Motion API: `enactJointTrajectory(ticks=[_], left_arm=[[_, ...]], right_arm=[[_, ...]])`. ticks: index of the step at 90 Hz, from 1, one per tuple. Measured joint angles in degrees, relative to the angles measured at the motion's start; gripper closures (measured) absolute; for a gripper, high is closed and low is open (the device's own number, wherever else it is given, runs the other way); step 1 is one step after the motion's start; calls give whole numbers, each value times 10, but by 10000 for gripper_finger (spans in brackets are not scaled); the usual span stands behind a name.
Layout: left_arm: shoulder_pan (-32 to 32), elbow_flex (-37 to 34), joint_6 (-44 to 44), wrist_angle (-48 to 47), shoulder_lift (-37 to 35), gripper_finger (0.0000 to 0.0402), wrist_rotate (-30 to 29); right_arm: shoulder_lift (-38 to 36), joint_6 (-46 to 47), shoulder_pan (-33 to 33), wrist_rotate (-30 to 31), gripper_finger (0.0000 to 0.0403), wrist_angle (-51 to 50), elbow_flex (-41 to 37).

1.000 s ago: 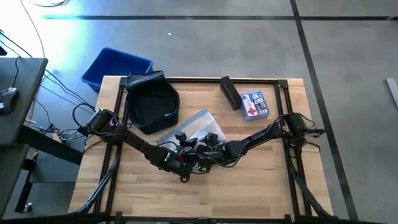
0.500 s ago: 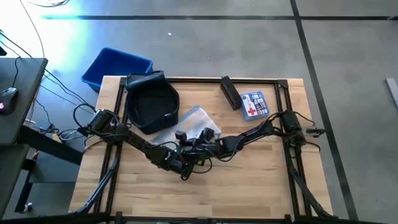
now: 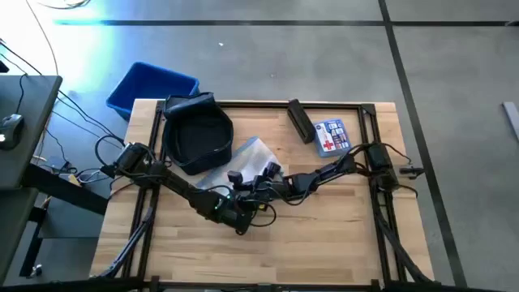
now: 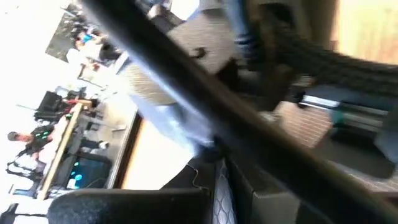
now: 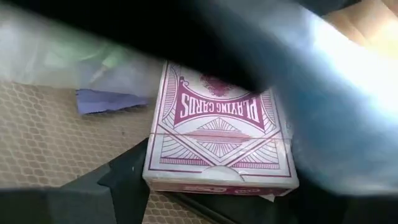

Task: Unpack backpack
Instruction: Remove the white playing card box from the white zip bag

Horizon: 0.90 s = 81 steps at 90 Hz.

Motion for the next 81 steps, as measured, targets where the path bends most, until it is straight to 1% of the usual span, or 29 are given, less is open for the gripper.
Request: enactJointTrajectory(ticks=[11,18,26,39,47,51,61,66,73,81], left_arm=[[1,0,-23,-16,0,402,-26],[3,0,-40,-28,0,402,-42],[7,0,-52,-37,0,402,-44],[11,0,-60,-41,0,402,-45],[12,0,-60,-41,0,402,-45],[12,0,-61,-42,0,402,-45],[12,0,-68,-42,0,402,-45],[12,0,-70,-42,0,402,-44],[12,0,-73,-42,0,402,-44],[12,0,-74,-42,0,402,-43]], right_arm=[[-20,2,10,-30,119,-46,0],[-44,14,23,-38,119,-116,6],[-76,30,43,-45,119,-199,16],[-133,79,101,-81,119,-293,17],[-167,143,146,-86,119,-351,17],[-185,196,167,-73,119,-390,18],[-231,340,212,18,119,-498,5],[-253,416,227,54,119,-552,-12],[-290,502,239,86,119,-587,-60],[-341,568,223,115,119,-573,-148]])
